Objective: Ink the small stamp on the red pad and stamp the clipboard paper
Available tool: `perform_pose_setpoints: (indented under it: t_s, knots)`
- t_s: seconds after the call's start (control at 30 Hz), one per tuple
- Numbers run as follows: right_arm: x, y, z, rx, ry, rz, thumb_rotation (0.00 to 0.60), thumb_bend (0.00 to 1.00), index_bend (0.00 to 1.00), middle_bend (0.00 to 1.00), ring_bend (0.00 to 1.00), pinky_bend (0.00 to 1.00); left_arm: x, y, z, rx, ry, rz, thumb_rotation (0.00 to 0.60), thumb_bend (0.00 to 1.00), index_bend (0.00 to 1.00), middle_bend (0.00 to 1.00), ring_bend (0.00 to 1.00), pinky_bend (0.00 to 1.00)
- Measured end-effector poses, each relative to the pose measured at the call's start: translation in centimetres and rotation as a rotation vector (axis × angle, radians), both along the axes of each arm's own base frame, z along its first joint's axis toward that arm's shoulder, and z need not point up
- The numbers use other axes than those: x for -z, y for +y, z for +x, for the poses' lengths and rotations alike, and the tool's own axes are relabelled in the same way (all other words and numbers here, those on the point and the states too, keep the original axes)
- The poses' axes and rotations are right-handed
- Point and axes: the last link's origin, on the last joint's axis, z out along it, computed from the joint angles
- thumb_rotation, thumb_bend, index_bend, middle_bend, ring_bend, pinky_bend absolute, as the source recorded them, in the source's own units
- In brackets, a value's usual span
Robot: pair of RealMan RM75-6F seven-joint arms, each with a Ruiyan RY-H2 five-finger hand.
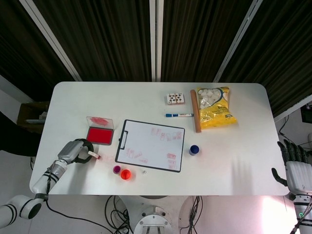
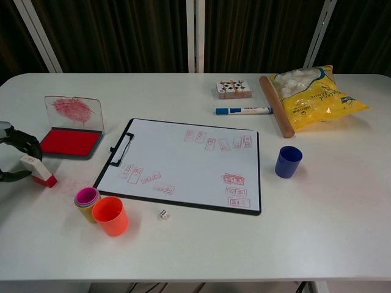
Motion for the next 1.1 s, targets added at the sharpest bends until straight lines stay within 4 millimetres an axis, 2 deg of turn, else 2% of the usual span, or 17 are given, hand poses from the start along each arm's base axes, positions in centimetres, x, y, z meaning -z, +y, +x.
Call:
perform_pose_setpoints:
  t_s: [0.23,0.4,0.63,0.73,0.77,0.8,0.83,0.87,0.9,0.93,0.97,1.1]
  knots:
    - [-0.1,0.0,0.0,-0.002,0.000,-0.003,0.600,0.25,0.00,0.00,0.00,0.00,-0.3,-0.1,0.0,0.003,0.000,0.013,0.600,0.33,0.41,0.43,0.21,0.20]
    - [-0.3,0.0,0.2,-0.009,0.003,-0.006,0.600,0.25,0.00,0.00,0.00,0.00,-1.7,-0.3,0.0,0.021,0.012,0.045,0.600,0.33,0.36,0.38,0.20,0.20]
    - [-0.9,0.0,0.4,-0.019,0.001,-0.024,0.600,0.25,0.00,0.00,0.00,0.00,-6.2,-1.4,-0.5,0.019,0.037,0.191,0.600,0.30,0.31,0.29,0.18,0.20]
    - [-1.0,0.1,0.2,-0.017,0.003,-0.025,0.600,0.25,0.00,0.00,0.00,0.00,-8.6,-2.2,-0.8,0.023,0.054,0.295,0.600,0.28,0.25,0.23,0.16,0.20]
    - [-1.0,0.2,0.1,-0.017,0.006,-0.024,0.600,0.25,0.00,0.00,0.00,0.00,-9.5,-2.6,-0.9,0.032,0.067,0.344,0.571,0.24,0.22,0.21,0.14,0.20]
    - [-1.0,0.2,-0.1,-0.017,0.010,-0.023,0.600,0.24,0.00,0.00,0.00,0.00,-10.3,-3.0,-1.0,0.041,0.083,0.382,0.515,0.21,0.21,0.19,0.13,0.20]
    - [-1.0,0.3,-0.2,-0.018,0.015,-0.022,0.600,0.24,0.00,0.00,0.00,0.00,-11.0,-3.4,-1.1,0.051,0.104,0.422,0.391,0.17,0.19,0.17,0.11,0.20]
    - [-1.0,0.4,-0.4,-0.018,0.022,-0.021,0.600,0.24,0.00,0.00,0.00,0.00,-12.0,-4.0,-1.3,0.065,0.140,0.475,0.225,0.14,0.17,0.15,0.10,0.20]
    - [-1.0,0.5,-0.6,-0.018,0.029,-0.021,0.600,0.24,0.00,0.00,0.00,0.00,-12.7,-4.6,-1.5,0.075,0.173,0.514,0.113,0.13,0.15,0.13,0.10,0.20]
    - [-1.1,0.7,-0.9,-0.017,0.036,-0.022,0.600,0.23,0.00,0.00,0.00,0.00,-13.4,-5.3,-1.7,0.084,0.209,0.549,0.036,0.12,0.14,0.11,0.09,0.19]
    - [-1.1,0.9,-1.2,-0.014,0.044,-0.025,0.600,0.23,0.00,0.00,0.00,0.00,-14.2,-6.2,-2.0,0.091,0.262,0.587,0.000,0.12,0.14,0.09,0.08,0.19]
    - [-1.3,1.6,-2.2,-0.003,0.042,-0.042,0.600,0.23,0.00,0.00,0.00,0.00,-16.0,-9.5,-3.1,0.092,0.429,0.627,0.000,0.12,0.12,0.06,0.07,0.18]
